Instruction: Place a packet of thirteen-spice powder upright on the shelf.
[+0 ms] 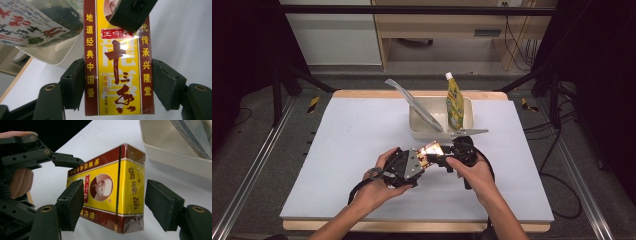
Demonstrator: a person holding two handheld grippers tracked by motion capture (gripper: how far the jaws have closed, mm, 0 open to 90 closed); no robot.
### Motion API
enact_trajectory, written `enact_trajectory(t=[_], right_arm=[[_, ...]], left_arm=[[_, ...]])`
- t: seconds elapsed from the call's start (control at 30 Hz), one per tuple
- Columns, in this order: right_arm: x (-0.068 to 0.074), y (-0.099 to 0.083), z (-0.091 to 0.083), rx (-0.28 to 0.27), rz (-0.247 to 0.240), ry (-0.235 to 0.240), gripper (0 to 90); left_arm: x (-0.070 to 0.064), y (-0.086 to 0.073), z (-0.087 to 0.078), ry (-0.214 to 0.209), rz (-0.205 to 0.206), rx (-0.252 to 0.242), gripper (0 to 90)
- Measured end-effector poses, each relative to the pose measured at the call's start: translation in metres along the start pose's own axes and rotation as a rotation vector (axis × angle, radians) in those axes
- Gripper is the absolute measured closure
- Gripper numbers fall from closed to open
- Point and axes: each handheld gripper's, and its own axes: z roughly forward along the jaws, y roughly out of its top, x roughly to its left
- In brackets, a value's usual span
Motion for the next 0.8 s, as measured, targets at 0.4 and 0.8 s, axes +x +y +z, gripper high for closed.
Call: enact_trajectory(t=[0.4, 0.8], right_arm=[[0.004, 0.006, -0.007, -0.028, 0.017, 0.03, 57.6], [0.015, 0.017, -0.024, -0.049, 0.057, -0.119, 68.0]], left_arm=[[0.007, -0.004, 0.006, -0.025, -0.033, 0.021, 32.1], [0.011, -0.009, 0.005, -0.052, -0.118, 0.002, 20.8]])
